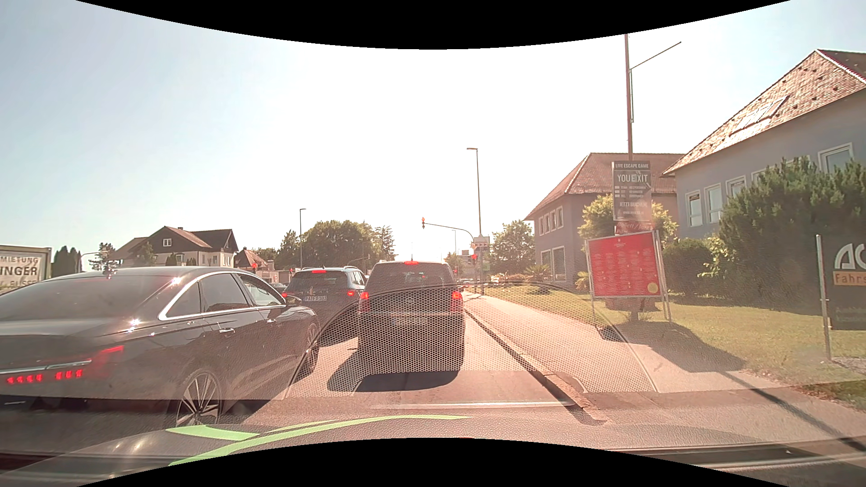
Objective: Follow the waypoints while adhering to traffic rules and regulations
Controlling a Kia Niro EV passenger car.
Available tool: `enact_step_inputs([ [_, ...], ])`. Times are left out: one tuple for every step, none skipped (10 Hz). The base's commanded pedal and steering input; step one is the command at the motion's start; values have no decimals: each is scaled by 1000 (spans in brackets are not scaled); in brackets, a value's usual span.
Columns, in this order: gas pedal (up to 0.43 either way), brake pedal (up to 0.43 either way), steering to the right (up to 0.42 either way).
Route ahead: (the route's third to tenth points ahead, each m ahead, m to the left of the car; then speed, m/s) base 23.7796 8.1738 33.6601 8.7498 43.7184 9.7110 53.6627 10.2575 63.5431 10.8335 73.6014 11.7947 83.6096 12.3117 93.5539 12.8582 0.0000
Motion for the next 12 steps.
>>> enact_step_inputs([
  [0,360,-3],
  [0,360,-3],
  [0,360,-3],
  [0,360,-2],
  [0,360,-3],
  [0,360,-3],
  [0,360,-3],
  [0,360,-3],
  [0,360,-3],
  [0,360,-3],
  [0,360,-3],
  [0,360,-3],
])
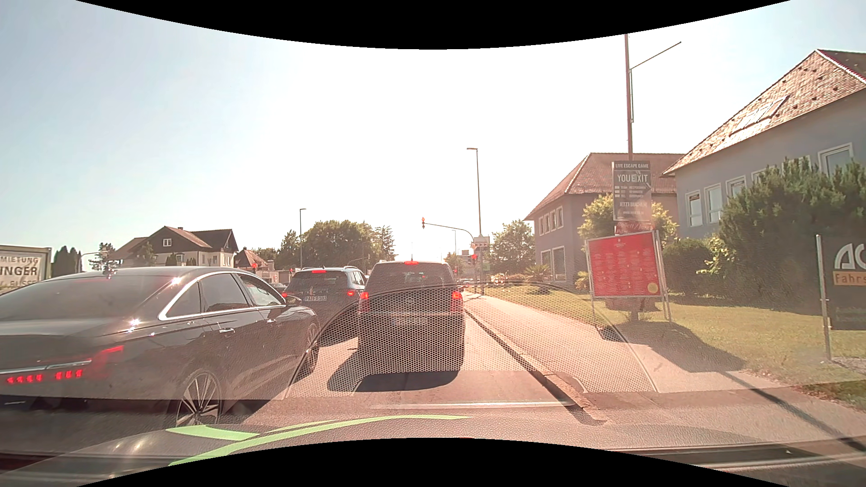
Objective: Follow the waypoints while adhering to traffic rules and regulations
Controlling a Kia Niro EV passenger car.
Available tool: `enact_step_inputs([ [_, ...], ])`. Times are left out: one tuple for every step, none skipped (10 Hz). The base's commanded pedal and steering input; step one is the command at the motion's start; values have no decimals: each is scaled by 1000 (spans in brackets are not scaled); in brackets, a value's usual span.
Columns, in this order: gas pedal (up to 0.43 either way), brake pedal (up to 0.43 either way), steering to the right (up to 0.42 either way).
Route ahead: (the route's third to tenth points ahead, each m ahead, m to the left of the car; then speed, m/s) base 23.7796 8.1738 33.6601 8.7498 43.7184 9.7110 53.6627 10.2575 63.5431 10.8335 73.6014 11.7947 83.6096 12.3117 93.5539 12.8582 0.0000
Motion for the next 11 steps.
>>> enact_step_inputs([
  [0,360,-3],
  [0,360,-3],
  [0,360,-3],
  [0,360,-3],
  [0,360,-3],
  [0,360,-3],
  [0,360,-3],
  [0,360,-3],
  [0,360,-3],
  [0,360,-3],
  [0,360,-3],
])
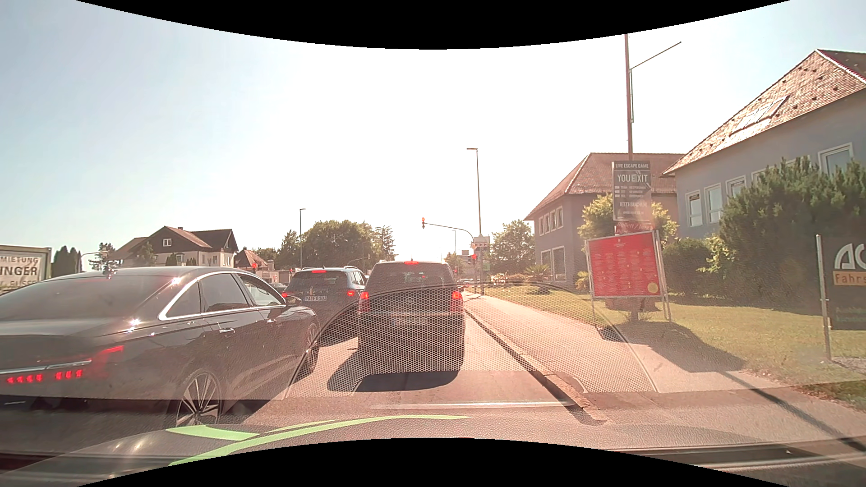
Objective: Follow the waypoints while adhering to traffic rules and regulations
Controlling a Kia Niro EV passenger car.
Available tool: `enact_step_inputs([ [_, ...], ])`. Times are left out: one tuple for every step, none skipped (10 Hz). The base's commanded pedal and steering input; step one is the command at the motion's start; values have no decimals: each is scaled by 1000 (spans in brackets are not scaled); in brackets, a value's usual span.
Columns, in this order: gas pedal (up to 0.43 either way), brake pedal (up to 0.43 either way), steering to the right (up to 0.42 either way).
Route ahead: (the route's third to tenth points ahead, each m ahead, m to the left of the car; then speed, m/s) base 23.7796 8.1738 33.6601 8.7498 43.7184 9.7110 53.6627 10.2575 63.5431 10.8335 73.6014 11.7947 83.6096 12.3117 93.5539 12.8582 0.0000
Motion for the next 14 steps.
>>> enact_step_inputs([
  [0,360,-3],
  [0,354,-3],
  [0,360,-3],
  [0,360,-3],
  [0,360,-3],
  [0,360,-3],
  [0,360,-3],
  [0,360,-3],
  [0,360,-3],
  [0,360,-3],
  [0,354,-2],
  [0,360,-2],
  [0,354,-2],
  [0,354,-2],
])
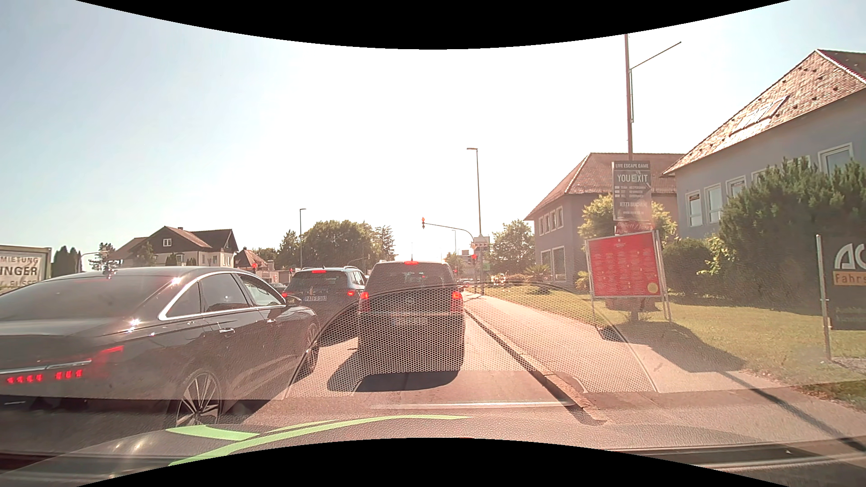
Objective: Follow the waypoints while adhering to traffic rules and regulations
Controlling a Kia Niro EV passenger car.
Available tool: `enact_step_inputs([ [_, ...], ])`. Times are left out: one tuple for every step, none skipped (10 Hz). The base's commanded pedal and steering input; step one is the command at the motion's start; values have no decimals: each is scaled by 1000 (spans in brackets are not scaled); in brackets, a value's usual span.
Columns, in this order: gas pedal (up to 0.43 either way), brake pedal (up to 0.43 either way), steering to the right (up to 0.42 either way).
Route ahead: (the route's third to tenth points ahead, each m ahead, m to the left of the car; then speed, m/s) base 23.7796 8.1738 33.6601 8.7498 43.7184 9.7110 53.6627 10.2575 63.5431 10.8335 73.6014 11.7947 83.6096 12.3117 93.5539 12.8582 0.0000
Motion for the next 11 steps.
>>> enact_step_inputs([
  [0,354,-2],
  [0,354,-2],
  [0,348,-2],
  [0,354,-2],
  [0,348,-2],
  [0,348,-2],
  [0,348,-2],
  [0,348,-2],
  [0,348,-2],
  [0,348,-2],
  [0,348,-2],
])
